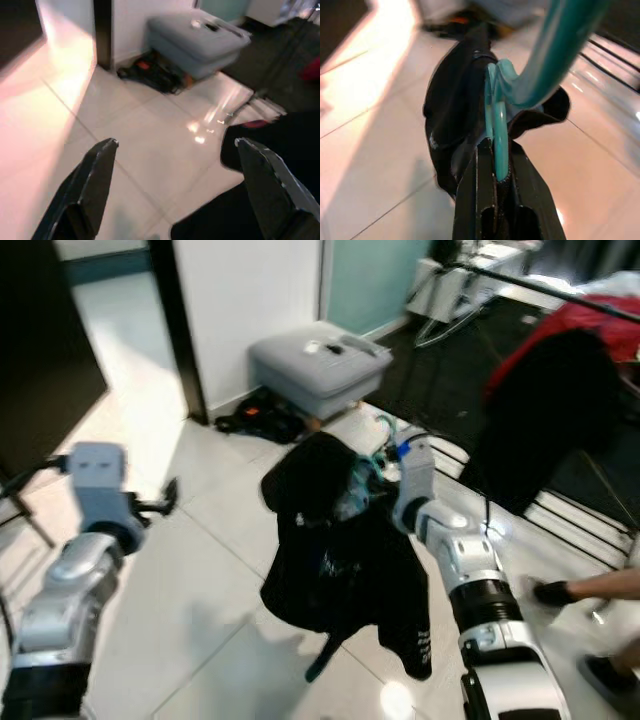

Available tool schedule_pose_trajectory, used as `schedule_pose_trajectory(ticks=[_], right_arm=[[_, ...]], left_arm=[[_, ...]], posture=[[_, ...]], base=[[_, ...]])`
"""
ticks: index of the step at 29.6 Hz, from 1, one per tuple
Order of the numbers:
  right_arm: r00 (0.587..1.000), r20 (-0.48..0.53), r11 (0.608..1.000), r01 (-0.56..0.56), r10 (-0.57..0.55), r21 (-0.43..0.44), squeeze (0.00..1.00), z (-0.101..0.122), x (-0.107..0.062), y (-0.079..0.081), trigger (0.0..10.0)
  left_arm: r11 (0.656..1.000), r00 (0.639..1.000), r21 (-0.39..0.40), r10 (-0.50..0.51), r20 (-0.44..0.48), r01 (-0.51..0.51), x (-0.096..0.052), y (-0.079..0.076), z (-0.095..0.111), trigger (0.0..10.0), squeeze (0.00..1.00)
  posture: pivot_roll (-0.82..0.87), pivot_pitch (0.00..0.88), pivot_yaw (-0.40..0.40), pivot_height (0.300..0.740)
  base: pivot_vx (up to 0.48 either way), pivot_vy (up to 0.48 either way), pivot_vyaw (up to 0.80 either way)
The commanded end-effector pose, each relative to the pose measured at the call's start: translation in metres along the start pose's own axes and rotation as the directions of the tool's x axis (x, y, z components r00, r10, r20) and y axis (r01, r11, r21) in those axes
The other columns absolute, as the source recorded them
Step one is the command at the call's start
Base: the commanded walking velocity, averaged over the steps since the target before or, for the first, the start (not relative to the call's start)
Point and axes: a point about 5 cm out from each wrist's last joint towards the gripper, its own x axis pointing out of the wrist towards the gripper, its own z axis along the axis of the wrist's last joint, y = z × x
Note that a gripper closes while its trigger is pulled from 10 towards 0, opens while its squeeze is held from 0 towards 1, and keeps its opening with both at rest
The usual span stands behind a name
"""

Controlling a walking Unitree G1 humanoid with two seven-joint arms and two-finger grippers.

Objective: Hang hanger

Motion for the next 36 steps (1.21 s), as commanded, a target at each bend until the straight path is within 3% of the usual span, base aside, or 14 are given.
schedule_pose_trajectory(ticks=[1, 5, 8, 12, 20, 31, 36], right_arm=[[0.993, 0.066, 0.993, 0.092, -0.097, 0.077, 0.00, 0.008, -0.002, -0.014, 10.0], [0.989, 0.078, 0.992, 0.122, -0.124, 0.028, 0.00, 0.010, -0.001, -0.016, 10.0], [0.989, 0.082, 0.992, 0.126, -0.126, 0.014, 0.00, 0.010, -0.001, -0.015, 10.0], [0.983, 0.128, 0.992, 0.128, -0.130, 0.024, 0.00, 0.015, 0.000, -0.016, 10.0], [0.976, 0.163, 0.989, 0.147, -0.144, -0.002, 0.00, 0.018, 0.002, -0.015, 10.0], [0.971, 0.179, 0.987, 0.157, -0.157, 0.013, 0.00, 0.019, 0.004, -0.015, 10.0], [0.970, 0.180, 0.986, 0.164, -0.165, 0.021, 0.00, 0.019, 0.005, -0.015, 10.0]], left_arm=[[0.992, 1.000, -0.123, -0.020, 0.017, 0.022, 0.001, 0.005, -0.004, 10.0, 0.00], [0.976, 0.998, -0.214, -0.037, 0.052, 0.047, 0.006, 0.003, -0.001, 10.0, 0.00], [0.971, 0.996, -0.226, -0.068, 0.065, 0.081, 0.006, -0.001, -0.001, 10.0, 0.00], [0.986, 0.989, -0.102, -0.121, 0.082, 0.129, 0.003, -0.012, -0.001, 10.0, 0.00], [0.991, 0.986, 0.002, -0.133, 0.099, 0.134, 0.008, -0.018, -0.001, 10.0, 0.00], [0.987, 0.982, 0.029, -0.160, 0.096, 0.158, 0.011, -0.020, -0.002, 10.0, 0.00], [0.983, 0.979, 0.050, -0.181, 0.092, 0.177, 0.012, -0.022, -0.002, 10.0, 0.00]], posture=[[-0.01, 0.052, -0.135, 0.740], [-0.01, 0.041, -0.144, 0.740], [-0.01, 0.035, -0.145, 0.740], [-0.02, 0.030, -0.145, 0.740], [-0.03, 0.034, -0.141, 0.740], [-0.02, 0.038, -0.131, 0.740], [-0.02, 0.040, -0.126, 0.740]], base=[[0.000, 0.000, -0.79], [0.000, 0.000, -0.79], [0.000, 0.000, -0.79], [0.259, 0.000, -0.20], [0.472, 0.000, 0.00], [0.480, 0.000, 0.00], [0.480, 0.000, -0.67]])
